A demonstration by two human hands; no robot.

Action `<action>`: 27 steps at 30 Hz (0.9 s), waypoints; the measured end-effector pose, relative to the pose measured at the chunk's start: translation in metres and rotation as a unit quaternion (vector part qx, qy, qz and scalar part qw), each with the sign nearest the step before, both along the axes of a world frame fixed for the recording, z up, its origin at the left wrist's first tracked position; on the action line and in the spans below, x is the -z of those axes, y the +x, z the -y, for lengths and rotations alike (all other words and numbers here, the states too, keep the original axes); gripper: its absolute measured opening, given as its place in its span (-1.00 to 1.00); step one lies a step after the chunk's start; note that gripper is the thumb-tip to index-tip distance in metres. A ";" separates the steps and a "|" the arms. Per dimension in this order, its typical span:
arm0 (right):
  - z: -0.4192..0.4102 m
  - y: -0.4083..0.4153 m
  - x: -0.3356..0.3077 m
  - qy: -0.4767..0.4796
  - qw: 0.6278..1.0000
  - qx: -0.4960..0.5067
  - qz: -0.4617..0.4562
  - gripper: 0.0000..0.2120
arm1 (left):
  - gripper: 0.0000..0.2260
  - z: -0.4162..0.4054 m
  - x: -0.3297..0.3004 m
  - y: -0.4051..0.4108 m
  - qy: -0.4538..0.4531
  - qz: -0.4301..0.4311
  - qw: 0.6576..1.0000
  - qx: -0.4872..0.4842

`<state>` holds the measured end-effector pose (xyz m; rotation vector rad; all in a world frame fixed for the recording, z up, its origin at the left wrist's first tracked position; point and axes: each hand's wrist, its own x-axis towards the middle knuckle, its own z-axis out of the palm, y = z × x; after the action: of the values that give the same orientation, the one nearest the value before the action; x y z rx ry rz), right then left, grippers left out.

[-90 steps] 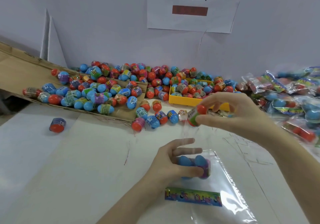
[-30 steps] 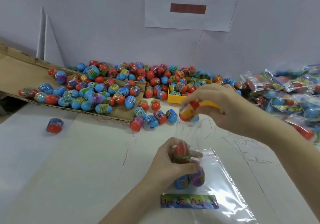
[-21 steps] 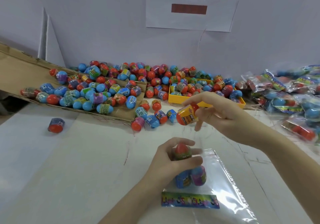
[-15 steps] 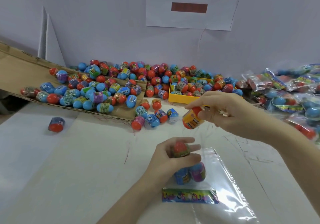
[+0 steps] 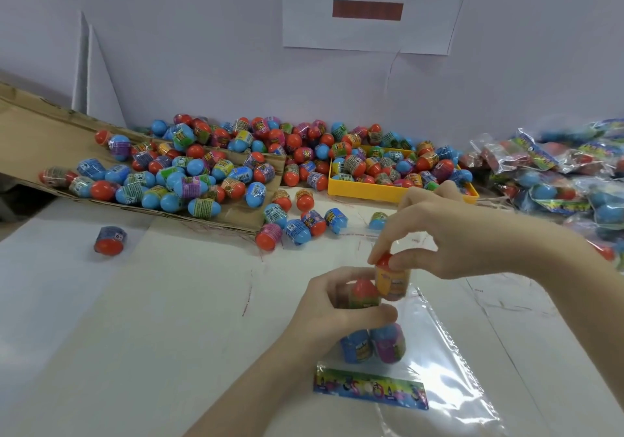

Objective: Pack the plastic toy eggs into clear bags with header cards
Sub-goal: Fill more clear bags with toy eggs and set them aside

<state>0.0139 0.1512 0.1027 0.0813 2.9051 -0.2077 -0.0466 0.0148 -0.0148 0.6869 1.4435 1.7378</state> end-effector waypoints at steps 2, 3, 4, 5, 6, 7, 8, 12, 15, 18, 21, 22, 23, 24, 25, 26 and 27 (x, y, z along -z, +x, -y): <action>0.000 0.000 -0.001 0.003 1.000 -0.013 0.009 -0.85 | -0.69 0.000 0.000 0.000 -0.002 -0.004 1.000 0.008; 0.000 -0.001 -0.001 0.002 1.000 -0.015 0.015 -0.85 | -0.69 0.000 0.000 0.000 -0.001 -0.003 1.000 0.011; 0.000 -0.001 -0.001 -0.001 1.000 -0.011 0.019 -0.84 | -0.68 0.000 0.000 0.000 -0.001 -0.002 1.000 0.014; 0.000 -0.001 0.000 -0.006 1.000 -0.001 0.020 -0.85 | -0.68 0.000 0.000 0.000 -0.003 -0.003 1.000 0.015; -0.001 -0.001 0.001 -0.009 1.000 0.010 0.017 -0.85 | -0.67 0.000 0.000 0.000 -0.007 -0.004 1.000 0.013; -0.001 -0.001 0.003 -0.010 1.000 0.020 0.015 -0.85 | -0.67 0.000 0.000 -0.001 -0.011 -0.006 1.000 0.011; -0.002 -0.001 0.004 -0.010 0.999 0.026 0.017 -0.85 | -0.67 0.000 0.000 -0.001 -0.012 -0.008 1.000 0.008; -0.005 -0.002 0.002 -0.010 0.998 0.020 0.052 -0.87 | -0.70 -0.001 0.000 -0.001 -0.008 0.014 1.000 0.010; -0.005 -0.005 -0.001 0.004 0.996 0.006 0.087 -0.86 | -0.68 -0.001 0.000 0.000 -0.004 0.016 1.000 0.019; -0.002 -0.011 -0.001 0.027 0.992 0.002 0.121 -0.73 | -0.65 0.000 -0.001 0.001 0.006 -0.006 1.000 0.020; 0.001 -0.016 0.004 0.048 0.992 -0.001 0.116 -0.66 | -0.60 0.001 -0.002 0.001 0.012 -0.013 1.000 0.010; 0.001 -0.017 0.007 0.049 0.993 -0.003 0.111 -0.67 | -0.59 0.001 -0.002 0.001 0.014 -0.015 1.000 0.009; 0.002 -0.017 0.009 0.048 0.993 -0.004 0.106 -0.69 | -0.58 0.001 -0.001 0.001 0.016 -0.016 1.000 0.009; 0.001 -0.017 0.011 0.045 0.994 -0.003 0.097 -0.71 | -0.58 0.001 -0.001 0.000 0.016 -0.017 1.000 0.008; 0.001 -0.017 0.013 0.039 0.996 -0.001 0.084 -0.74 | -0.59 0.001 -0.001 0.000 0.016 -0.018 1.000 0.006; 0.000 -0.018 0.015 0.030 0.997 0.002 0.068 -0.77 | -0.59 0.000 -0.001 0.000 0.014 -0.018 1.000 0.000; 0.001 -0.017 0.017 0.016 0.999 0.006 0.051 -0.79 | -0.60 0.000 -0.001 0.000 0.012 -0.020 1.000 -0.007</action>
<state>-0.0036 0.1501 0.0860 0.1104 2.8074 -0.1529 -0.0464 0.0147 -0.0139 0.7291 1.4598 1.7635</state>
